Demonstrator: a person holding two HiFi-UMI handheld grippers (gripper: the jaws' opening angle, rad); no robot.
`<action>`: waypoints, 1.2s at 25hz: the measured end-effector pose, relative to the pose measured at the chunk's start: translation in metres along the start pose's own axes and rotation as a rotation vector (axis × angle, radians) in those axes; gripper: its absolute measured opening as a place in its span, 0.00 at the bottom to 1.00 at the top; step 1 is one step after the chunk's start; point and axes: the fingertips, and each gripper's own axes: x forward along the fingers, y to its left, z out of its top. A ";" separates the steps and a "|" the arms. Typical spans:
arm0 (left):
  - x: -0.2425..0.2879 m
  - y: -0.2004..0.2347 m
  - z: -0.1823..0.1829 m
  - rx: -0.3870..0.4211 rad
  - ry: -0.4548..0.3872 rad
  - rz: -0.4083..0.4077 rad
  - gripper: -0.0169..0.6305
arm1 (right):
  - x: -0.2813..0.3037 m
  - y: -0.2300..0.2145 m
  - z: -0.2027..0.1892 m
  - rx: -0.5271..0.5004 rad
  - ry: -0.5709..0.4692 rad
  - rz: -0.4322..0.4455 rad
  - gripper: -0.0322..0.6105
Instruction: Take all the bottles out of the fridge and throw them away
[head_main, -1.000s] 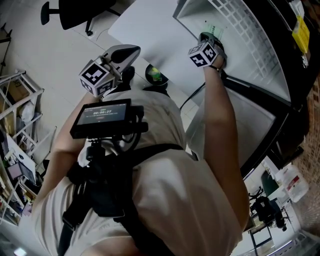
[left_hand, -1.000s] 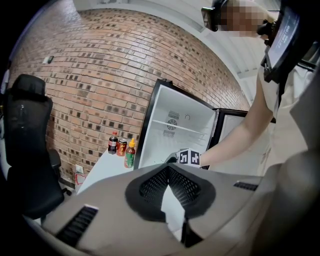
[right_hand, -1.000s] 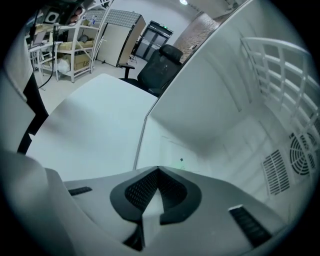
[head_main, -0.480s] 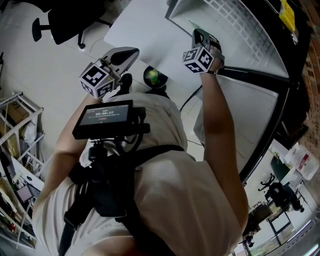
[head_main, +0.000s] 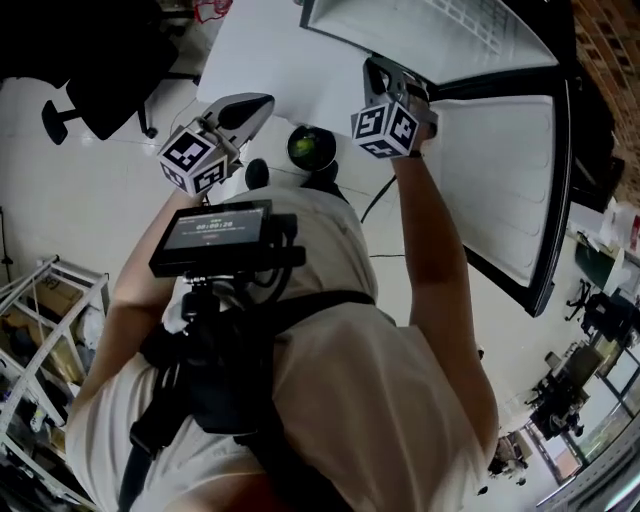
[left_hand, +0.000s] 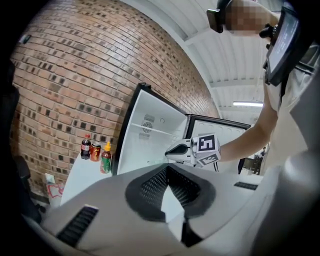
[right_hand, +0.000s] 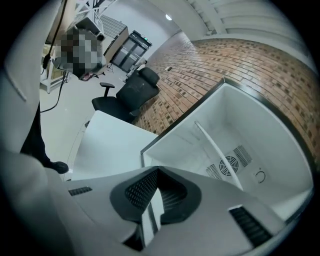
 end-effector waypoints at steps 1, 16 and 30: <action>-0.001 -0.001 -0.001 0.004 0.004 -0.018 0.04 | -0.008 0.004 0.002 0.011 0.003 -0.009 0.05; 0.000 -0.042 -0.024 0.057 0.080 -0.245 0.04 | -0.105 0.091 0.013 0.242 0.075 -0.040 0.05; 0.002 -0.046 -0.041 0.055 0.131 -0.148 0.04 | -0.110 0.162 0.010 0.292 0.019 0.135 0.05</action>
